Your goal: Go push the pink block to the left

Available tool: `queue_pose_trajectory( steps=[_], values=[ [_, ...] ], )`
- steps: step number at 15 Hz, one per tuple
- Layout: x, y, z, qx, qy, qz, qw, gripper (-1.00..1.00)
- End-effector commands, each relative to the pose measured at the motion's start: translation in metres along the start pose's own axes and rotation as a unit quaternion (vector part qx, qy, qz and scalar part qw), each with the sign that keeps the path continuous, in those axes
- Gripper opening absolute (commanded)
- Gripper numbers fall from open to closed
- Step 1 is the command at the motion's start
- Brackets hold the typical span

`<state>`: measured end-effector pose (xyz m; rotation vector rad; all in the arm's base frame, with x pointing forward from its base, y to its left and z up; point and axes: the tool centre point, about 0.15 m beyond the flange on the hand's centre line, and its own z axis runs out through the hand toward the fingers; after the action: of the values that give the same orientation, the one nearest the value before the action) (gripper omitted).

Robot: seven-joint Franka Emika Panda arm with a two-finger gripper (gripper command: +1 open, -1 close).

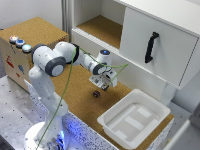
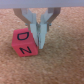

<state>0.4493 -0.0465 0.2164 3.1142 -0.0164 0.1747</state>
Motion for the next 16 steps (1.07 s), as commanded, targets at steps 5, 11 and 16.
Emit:
queue_pose_trajectory(
  steps=[5,11,16],
  values=[
    [0.037,-0.073,0.016,0.045,-0.031,-0.018,0.998,-1.00],
    [0.033,-0.110,0.001,0.068,-0.033,-0.032,0.997,-1.00],
    [0.011,-0.085,-0.040,0.070,-0.003,-0.020,0.997,-1.00]
  ],
)
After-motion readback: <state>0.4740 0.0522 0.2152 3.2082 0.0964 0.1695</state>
